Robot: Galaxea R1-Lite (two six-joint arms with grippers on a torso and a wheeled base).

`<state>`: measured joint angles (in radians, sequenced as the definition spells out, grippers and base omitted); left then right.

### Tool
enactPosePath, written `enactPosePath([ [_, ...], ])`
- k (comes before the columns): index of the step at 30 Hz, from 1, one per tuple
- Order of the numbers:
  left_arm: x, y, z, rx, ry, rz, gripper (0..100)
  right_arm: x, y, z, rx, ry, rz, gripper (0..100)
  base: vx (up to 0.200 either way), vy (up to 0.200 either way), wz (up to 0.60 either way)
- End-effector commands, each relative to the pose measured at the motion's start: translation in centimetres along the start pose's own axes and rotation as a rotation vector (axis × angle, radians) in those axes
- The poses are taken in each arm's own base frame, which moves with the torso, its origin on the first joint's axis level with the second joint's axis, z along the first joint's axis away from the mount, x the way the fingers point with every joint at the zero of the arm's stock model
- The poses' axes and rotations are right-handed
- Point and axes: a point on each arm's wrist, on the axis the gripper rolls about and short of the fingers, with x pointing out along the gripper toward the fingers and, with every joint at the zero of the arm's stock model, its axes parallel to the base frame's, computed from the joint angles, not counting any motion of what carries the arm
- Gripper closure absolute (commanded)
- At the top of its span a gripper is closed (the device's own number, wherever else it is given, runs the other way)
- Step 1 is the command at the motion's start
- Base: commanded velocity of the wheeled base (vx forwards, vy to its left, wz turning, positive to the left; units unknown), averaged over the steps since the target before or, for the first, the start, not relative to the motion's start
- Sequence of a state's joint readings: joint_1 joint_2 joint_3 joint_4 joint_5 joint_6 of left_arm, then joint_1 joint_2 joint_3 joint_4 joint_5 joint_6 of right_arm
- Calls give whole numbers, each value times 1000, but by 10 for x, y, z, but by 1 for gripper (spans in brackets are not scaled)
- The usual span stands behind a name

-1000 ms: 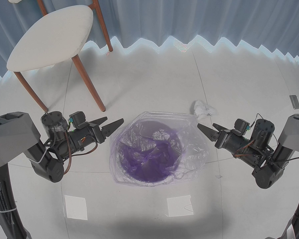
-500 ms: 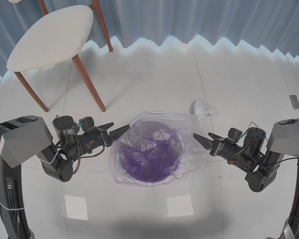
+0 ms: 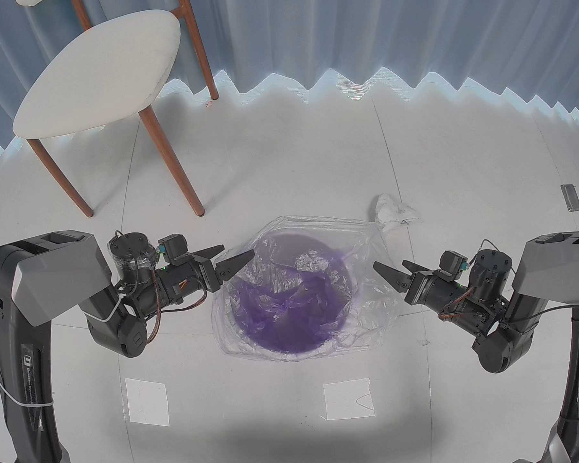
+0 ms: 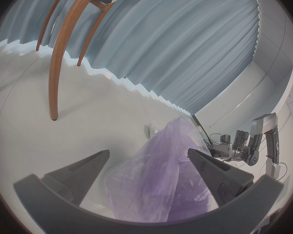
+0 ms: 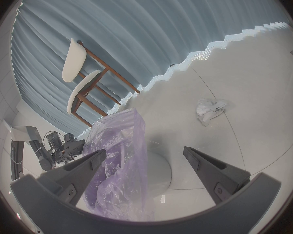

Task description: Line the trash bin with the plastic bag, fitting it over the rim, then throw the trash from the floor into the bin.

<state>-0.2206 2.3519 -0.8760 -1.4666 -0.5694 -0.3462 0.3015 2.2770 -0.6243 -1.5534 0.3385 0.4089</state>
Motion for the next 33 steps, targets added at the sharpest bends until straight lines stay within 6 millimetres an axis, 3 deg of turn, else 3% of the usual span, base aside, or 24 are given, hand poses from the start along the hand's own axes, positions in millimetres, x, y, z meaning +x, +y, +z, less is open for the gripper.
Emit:
enactPosePath([
  [1,0,2,-2,-4,1,8,100,0,0,0,-4,-8,5,0,0,0,0],
  [8,-1,2,3,-9,-8,5,100,2,2,-2,13,-2,11,0,0,0,0],
  [23,1,2,12,-117,-66,-18,100,23,-5,1,214,-45,37,0,0,0,0],
  [24,1,2,12,-116,-66,-20,100,24,-6,0,215,-44,36,100,0,0,0],
  [33,1,2,11,-117,-64,-17,100,28,-11,-6,221,-38,29,100,0,0,0],
])
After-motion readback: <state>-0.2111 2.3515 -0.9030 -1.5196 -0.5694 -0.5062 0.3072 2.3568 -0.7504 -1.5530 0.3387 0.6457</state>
